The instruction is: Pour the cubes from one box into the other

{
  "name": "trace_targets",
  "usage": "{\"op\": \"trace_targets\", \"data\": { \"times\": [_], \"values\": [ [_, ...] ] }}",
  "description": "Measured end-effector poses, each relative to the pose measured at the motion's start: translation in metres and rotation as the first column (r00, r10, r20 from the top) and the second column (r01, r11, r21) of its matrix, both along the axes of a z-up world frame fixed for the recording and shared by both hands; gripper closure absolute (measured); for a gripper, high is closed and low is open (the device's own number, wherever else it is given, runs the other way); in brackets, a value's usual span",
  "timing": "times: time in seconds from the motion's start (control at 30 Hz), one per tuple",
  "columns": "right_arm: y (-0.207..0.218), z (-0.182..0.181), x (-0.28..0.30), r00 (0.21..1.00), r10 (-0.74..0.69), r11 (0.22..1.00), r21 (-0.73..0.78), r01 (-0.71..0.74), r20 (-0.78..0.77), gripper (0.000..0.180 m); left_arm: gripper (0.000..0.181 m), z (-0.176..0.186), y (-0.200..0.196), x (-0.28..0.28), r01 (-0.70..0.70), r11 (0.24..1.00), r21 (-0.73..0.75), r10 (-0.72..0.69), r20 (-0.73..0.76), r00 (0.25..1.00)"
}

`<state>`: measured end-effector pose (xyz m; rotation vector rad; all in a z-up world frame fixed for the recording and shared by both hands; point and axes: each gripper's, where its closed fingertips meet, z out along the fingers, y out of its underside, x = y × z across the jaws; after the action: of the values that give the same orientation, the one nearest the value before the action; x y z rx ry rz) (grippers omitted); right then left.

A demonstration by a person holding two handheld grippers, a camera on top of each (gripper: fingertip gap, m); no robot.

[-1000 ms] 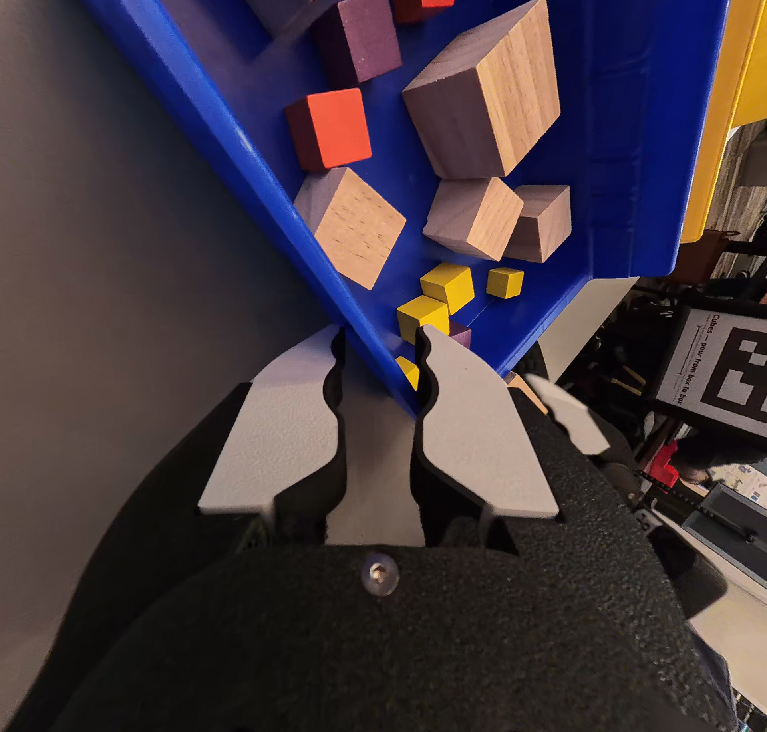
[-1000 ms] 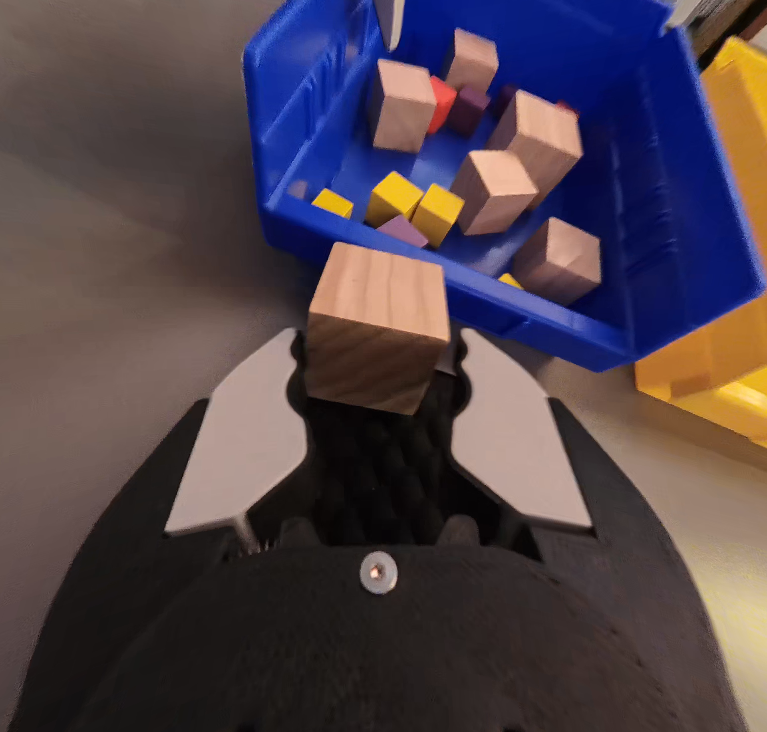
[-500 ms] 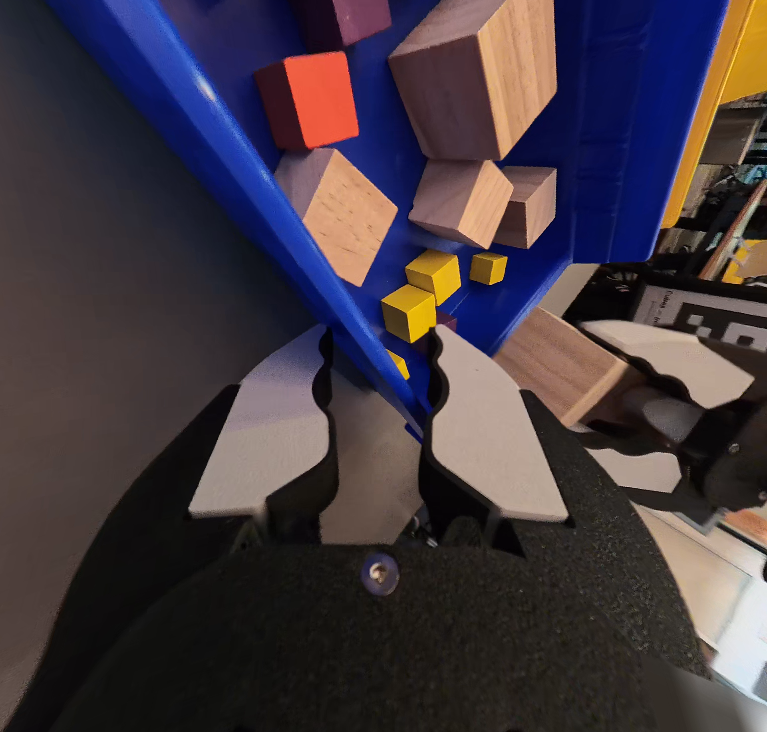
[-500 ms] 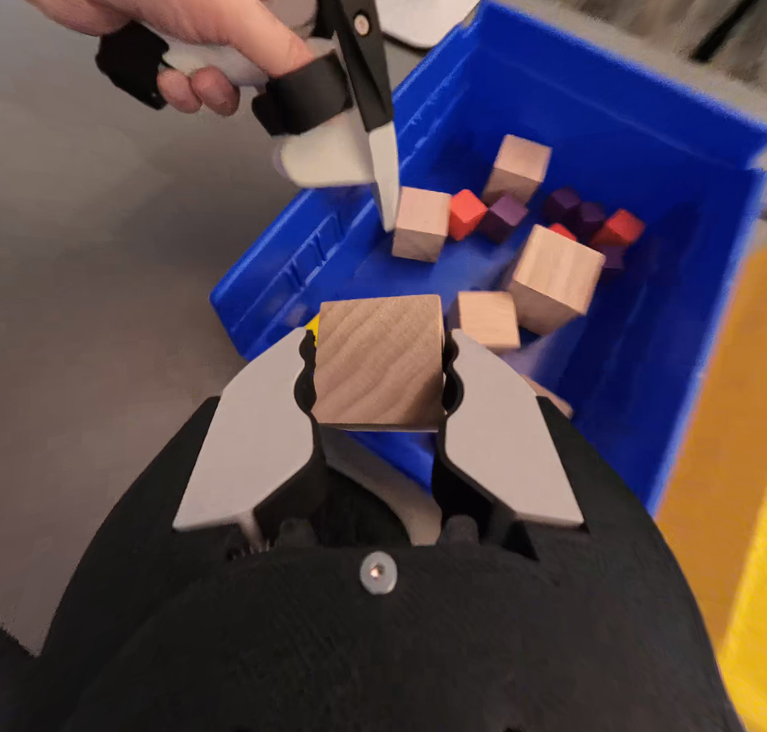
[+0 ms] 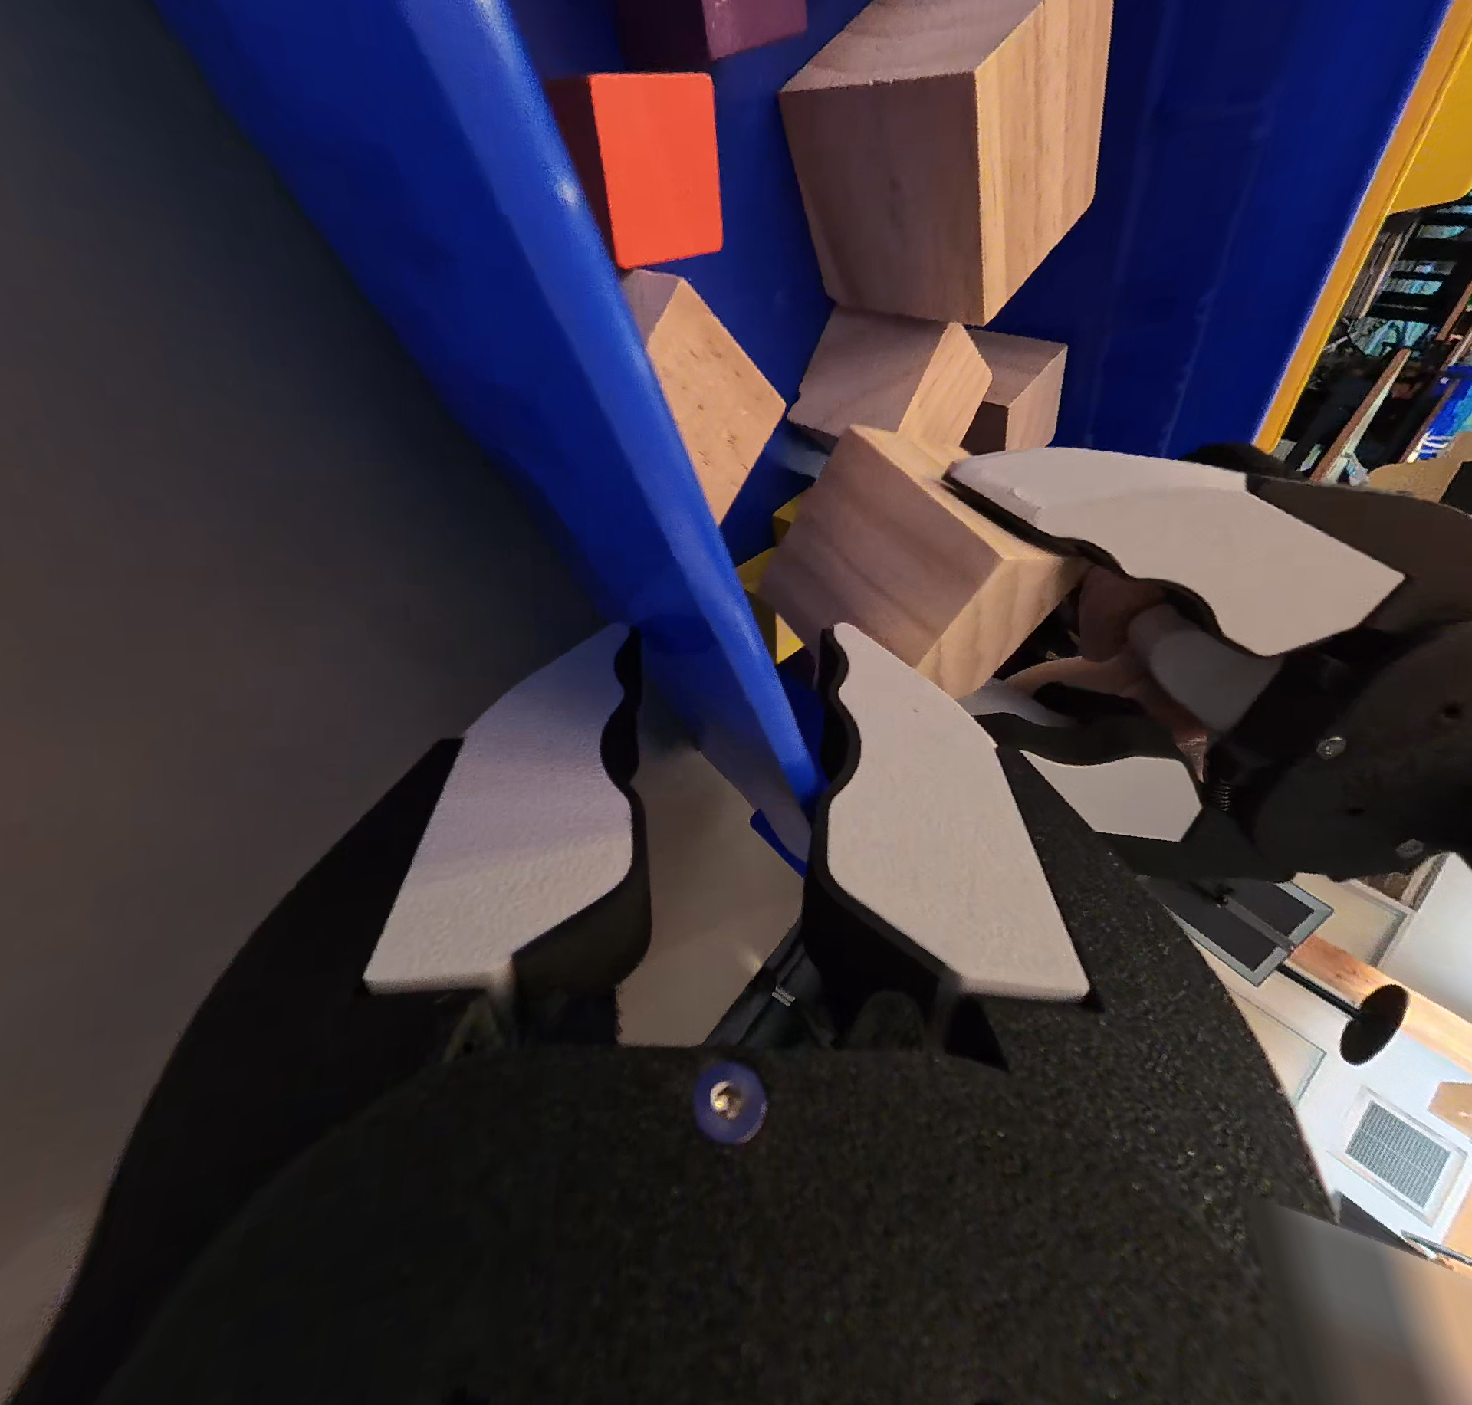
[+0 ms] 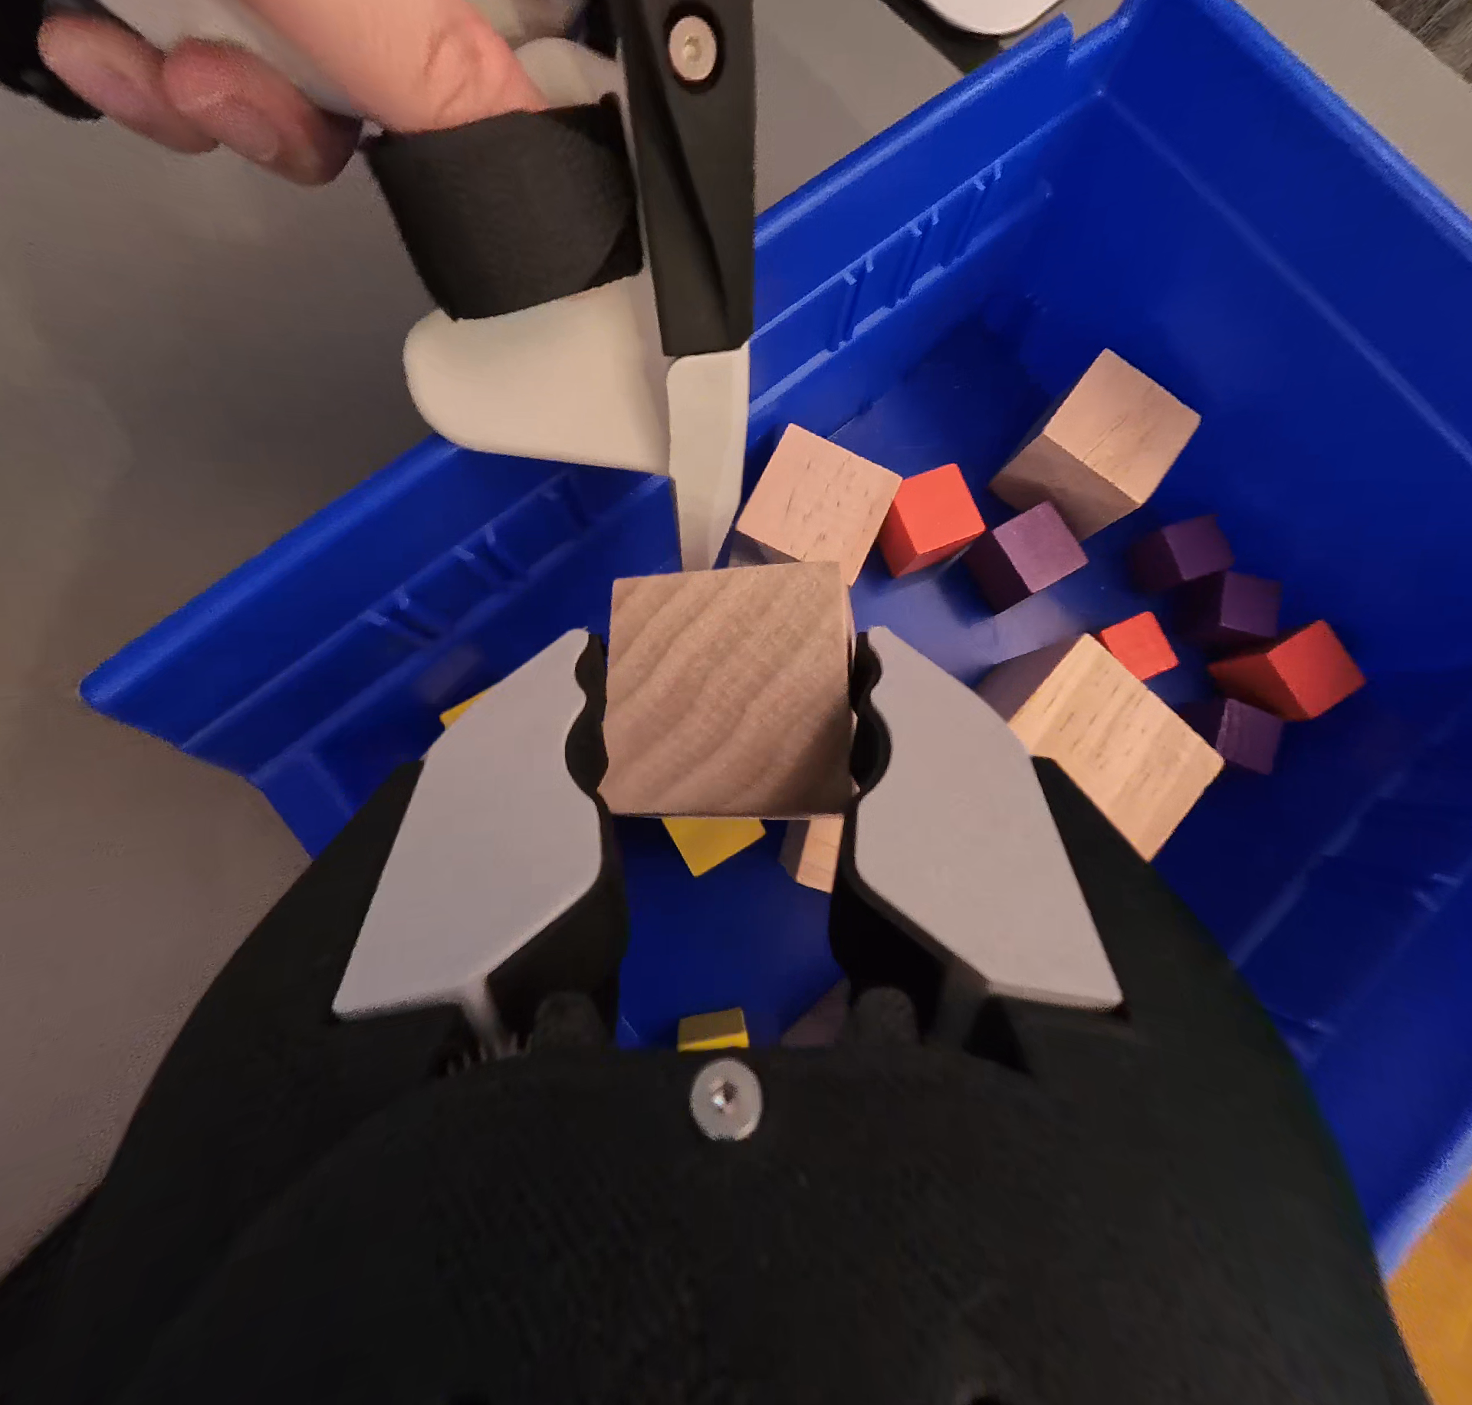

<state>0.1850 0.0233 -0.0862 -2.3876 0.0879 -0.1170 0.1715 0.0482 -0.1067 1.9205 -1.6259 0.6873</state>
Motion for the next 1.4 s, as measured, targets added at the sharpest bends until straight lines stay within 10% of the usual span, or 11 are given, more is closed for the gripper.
{"op": "trace_targets", "data": {
  "times": [1.13,1.4],
  "values": [
    [-0.071,0.001,0.011,0.939,-0.327,0.944,-0.002,0.329,-0.104,0.116,0.147,-0.002,0.012,0.019,0.067,0.985,0.158,-0.059,-0.054,0.997],
    [-0.081,0.066,0.018,0.957,-0.291,0.934,0.213,0.288,-0.016,0.113,0.154,0.001,0.023,0.011,0.074,0.984,0.164,-0.064,-0.063,0.996]
  ]
}}
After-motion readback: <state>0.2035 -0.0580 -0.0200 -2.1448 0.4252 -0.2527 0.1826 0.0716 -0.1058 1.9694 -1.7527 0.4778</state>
